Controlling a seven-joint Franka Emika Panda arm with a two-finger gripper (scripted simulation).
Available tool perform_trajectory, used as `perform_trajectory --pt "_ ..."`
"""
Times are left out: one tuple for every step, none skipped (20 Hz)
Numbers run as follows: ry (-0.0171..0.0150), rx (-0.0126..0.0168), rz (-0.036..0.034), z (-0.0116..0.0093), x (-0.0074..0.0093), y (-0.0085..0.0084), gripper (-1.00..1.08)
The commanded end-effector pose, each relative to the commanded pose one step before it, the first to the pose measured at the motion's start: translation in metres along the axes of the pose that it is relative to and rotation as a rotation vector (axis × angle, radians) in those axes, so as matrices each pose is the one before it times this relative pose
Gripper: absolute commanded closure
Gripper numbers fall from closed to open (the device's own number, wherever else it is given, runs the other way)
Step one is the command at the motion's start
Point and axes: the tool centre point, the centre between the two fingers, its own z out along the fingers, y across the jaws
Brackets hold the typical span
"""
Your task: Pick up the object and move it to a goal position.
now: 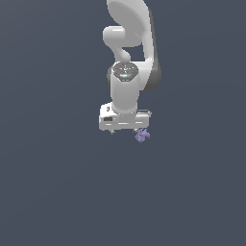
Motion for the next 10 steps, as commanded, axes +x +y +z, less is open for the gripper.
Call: perform_trajectory --pt "0.00097 -0.00087 -0.05415 0.00783 -0.00354 -0.01266 -0.92" --pt "0.0008 -0.0004 -0.02709 0.00378 -0.00156 -0.00622 -0.92" --pt "0.00092 -0.00033 -0.02971 0.00408 -0.00163 -0.00687 -0.92" --pt "0.00104 -0.00023 -0.03234 0.00438 -0.00169 -0.00752 -0.92" --pt "0.00117 -0.00011 -0.035 0.00466 -0.00173 -0.00819 -0.92" --pt "0.00132 0.00005 -0.0372 0.00486 -0.00171 -0.00877 -0.92" --pt "0.00133 0.0002 -0.03552 0.00456 -0.00149 -0.00843 -0.92" --pt "0.0013 0.00032 -0.03297 0.00416 -0.00126 -0.00788 -0.92" --pt "0.00126 0.00041 -0.03038 0.00377 -0.00105 -0.0073 -0.92" --pt "0.0012 0.00047 -0.02778 0.0034 -0.00087 -0.00671 -0.92"
